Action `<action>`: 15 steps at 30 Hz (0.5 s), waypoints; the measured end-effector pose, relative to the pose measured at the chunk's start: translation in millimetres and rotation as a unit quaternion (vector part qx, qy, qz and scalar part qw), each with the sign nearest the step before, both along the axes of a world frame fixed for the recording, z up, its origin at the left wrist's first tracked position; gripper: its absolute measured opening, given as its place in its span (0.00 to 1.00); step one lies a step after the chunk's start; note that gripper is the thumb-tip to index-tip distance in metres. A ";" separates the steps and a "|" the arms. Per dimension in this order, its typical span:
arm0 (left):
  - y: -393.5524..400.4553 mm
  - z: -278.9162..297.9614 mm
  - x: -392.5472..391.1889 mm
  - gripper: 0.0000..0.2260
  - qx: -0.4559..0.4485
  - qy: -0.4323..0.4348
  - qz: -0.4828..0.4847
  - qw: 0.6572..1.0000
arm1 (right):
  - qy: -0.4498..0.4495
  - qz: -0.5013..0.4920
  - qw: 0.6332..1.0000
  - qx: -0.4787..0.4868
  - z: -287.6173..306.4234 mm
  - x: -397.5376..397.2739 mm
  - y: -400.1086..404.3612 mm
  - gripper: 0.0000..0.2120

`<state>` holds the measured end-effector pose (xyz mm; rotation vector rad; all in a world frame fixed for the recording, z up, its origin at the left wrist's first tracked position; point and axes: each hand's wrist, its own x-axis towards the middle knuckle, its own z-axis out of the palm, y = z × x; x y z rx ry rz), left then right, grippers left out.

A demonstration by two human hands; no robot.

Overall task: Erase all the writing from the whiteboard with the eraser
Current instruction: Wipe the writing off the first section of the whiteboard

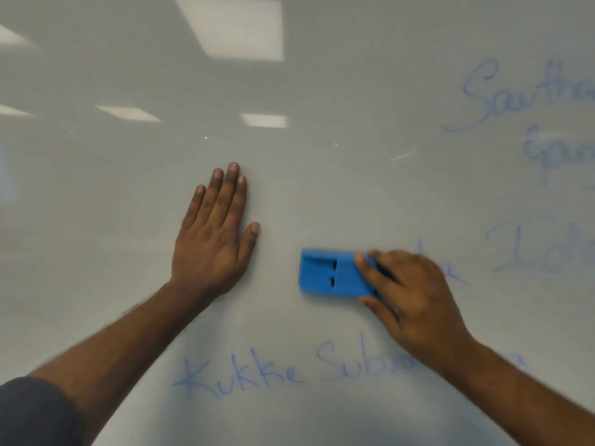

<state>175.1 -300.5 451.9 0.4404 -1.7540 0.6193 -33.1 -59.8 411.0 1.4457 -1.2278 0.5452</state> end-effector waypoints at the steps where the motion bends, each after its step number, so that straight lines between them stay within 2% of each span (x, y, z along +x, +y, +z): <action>1: -0.1 0.0 -0.1 0.30 0.000 0.000 -0.001 1.000 | 0.024 -0.015 0.999 0.020 -16.3 -4.5 6.0 0.22; 3: -0.2 -0.2 -0.5 0.30 0.000 0.001 0.000 1.000 | 0.071 -0.048 0.995 0.056 -38.6 -15.0 20.0 0.20; 6: 0.1 -0.8 -1.7 0.30 0.001 0.005 0.003 1.000 | 0.084 -0.073 0.993 0.049 -27.0 -27.1 36.8 0.19; 11: 2.0 -1.3 -1.8 0.30 0.008 0.011 0.005 1.000 | -0.015 -0.085 0.994 -0.060 37.6 -35.6 40.4 0.24; 15: 3.1 -2.1 -1.7 0.30 0.014 0.012 0.009 1.000 | -0.090 -0.016 0.990 -0.112 63.7 -24.2 15.9 0.25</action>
